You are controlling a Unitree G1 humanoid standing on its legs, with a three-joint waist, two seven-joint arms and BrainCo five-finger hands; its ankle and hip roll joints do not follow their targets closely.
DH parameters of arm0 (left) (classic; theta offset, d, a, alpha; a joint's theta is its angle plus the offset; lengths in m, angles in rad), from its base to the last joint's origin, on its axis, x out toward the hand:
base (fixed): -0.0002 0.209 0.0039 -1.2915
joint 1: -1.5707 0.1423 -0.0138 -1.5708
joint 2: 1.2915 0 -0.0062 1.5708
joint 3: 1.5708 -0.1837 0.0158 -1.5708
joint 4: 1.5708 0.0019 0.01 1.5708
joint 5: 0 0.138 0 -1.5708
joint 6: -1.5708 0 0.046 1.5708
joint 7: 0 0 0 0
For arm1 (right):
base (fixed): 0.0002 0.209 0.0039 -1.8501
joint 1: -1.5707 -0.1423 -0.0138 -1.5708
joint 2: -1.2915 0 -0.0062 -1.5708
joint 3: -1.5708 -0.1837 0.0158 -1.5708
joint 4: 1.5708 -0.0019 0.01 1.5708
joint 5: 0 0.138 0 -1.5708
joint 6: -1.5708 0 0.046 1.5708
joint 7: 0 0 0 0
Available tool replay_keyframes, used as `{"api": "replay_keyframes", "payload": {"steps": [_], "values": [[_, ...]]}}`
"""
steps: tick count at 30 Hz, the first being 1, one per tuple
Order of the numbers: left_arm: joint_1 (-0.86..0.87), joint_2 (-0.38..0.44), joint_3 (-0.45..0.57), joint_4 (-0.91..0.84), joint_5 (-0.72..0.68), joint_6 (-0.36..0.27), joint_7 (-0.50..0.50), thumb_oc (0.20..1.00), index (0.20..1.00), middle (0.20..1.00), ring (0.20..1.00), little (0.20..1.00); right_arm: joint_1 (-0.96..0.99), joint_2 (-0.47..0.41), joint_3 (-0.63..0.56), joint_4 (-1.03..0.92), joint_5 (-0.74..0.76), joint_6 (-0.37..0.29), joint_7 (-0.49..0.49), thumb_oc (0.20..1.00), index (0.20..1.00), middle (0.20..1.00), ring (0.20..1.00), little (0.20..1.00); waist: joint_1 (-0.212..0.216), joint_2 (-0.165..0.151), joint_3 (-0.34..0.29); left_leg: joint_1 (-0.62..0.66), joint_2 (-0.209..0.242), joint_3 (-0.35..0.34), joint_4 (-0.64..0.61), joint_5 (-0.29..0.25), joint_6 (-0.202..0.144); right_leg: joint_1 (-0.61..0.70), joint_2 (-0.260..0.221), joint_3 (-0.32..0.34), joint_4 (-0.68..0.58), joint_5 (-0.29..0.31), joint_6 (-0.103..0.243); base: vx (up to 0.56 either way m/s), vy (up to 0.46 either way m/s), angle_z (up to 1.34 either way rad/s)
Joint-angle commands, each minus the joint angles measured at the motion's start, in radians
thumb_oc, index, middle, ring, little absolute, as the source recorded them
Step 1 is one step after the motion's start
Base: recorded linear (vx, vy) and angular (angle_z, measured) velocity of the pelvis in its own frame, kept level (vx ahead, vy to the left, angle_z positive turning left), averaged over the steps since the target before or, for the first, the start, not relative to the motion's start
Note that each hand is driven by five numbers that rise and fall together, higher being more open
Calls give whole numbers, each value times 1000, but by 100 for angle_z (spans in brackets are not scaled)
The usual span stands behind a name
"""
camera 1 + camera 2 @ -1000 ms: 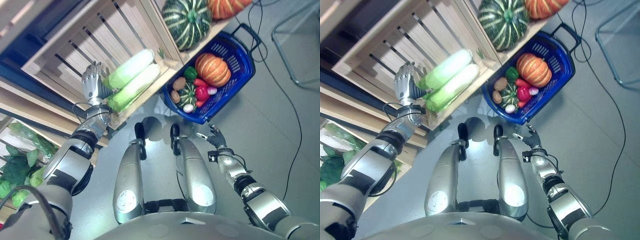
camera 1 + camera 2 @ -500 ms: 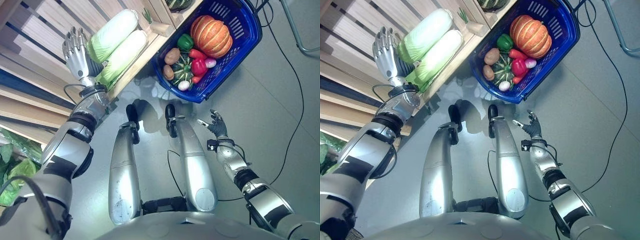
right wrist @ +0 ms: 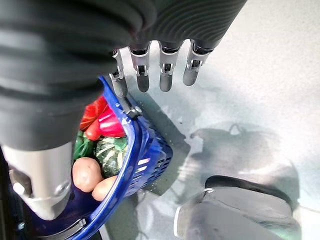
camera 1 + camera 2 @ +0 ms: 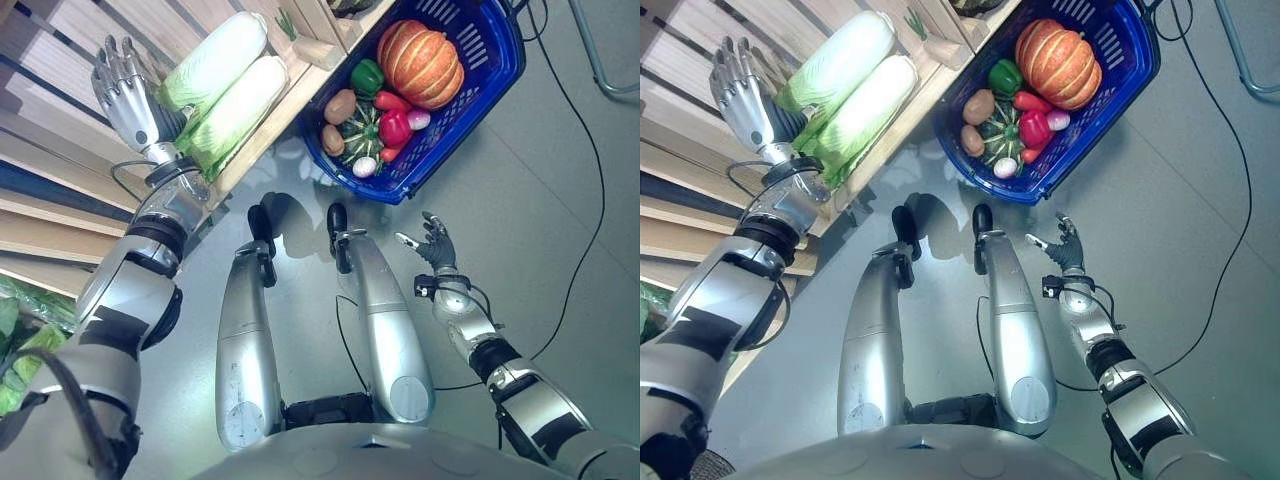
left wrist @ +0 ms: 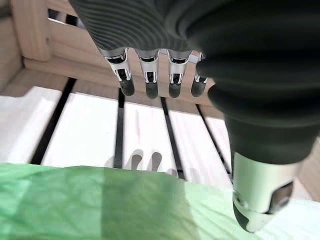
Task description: Pick up fruits and vegetables into the basket
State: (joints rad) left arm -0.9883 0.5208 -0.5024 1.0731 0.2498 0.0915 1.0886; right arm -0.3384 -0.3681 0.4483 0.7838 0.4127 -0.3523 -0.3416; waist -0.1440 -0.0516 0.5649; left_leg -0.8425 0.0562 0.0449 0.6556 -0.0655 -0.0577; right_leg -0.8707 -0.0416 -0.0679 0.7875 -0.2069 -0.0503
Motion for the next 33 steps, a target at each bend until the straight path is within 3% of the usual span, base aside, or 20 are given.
{"api": "replay_keyframes", "payload": {"steps": [1,5,6,7,15,20,21,22,23,33], "values": [[-2,28,40,-9,1,26,-5,1000,1000,1000,1000,1000,84,-8,-6,-92,19,-23,-24,1000,1000,1000,1000,1000,5,-20,-45,-5,-51,66,38,-107,34,33,30,7,-85,50,80,0,0,0],[-4,27,34,-11,4,34,-18,1000,1000,1000,1000,1000,83,-7,-7,-93,18,-21,-22,1000,1000,1000,1000,1000,4,-19,-45,-8,-51,66,38,-106,34,29,30,7,-84,51,80,0,0,0],[-6,25,27,-10,4,45,-44,1000,1000,1000,1000,1000,83,-8,-7,-96,17,-21,-20,1000,1000,1000,1000,1000,3,-19,-45,-13,-50,67,39,-107,35,23,30,6,-82,51,81,0,0,0],[0,10,-10,6,-30,83,-135,1000,1000,1000,1000,1000,75,-7,-5,-101,23,-21,-19,1000,1000,1000,1000,1000,0,-18,-45,-25,-48,70,35,-103,33,8,30,5,-77,52,83,10,1,-4],[-54,17,-61,57,-7,94,-180,1000,1000,1000,1000,1000,63,-14,2,-105,25,-37,-17,1000,1000,1000,1000,1000,-12,-24,-45,-48,-41,79,42,-102,42,-26,31,6,-58,54,81,2,1,0],[-77,16,-81,61,-19,154,-190,1000,1000,1000,1000,1000,69,-18,2,-140,14,-34,-21,1000,1000,1000,1000,1000,-19,-30,-45,-75,-37,81,44,-98,43,-57,34,9,-49,58,84,-1,0,1],[-83,18,-80,63,-25,162,-180,686,686,686,686,686,70,-18,4,-144,14,-36,-23,1000,1000,1000,1000,1000,-20,-30,-45,-79,-36,82,43,-97,42,-61,35,10,-49,58,84,-5,2,4],[-90,20,-77,67,-25,174,-166,253,253,253,253,253,72,-20,4,-149,15,-42,-23,1000,1000,1000,1000,1000,-22,-31,-45,-86,-37,82,45,-98,43,-70,35,11,-46,58,85,0,0,0],[-93,22,-77,68,-28,175,-160,200,200,200,200,200,74,-19,4,-153,13,-44,-24,1000,1000,1000,1000,1000,-23,-31,-45,-91,-36,82,46,-98,43,-76,35,10,-42,58,85,0,0,0],[-93,72,-33,9,7,186,-100,200,200,200,200,200,103,-25,-10,-182,5,-61,-26,1000,1000,1000,1000,1000,-15,-22,-45,-68,-42,84,38,-101,41,-56,29,4,-50,57,88,0,0,0]]}}
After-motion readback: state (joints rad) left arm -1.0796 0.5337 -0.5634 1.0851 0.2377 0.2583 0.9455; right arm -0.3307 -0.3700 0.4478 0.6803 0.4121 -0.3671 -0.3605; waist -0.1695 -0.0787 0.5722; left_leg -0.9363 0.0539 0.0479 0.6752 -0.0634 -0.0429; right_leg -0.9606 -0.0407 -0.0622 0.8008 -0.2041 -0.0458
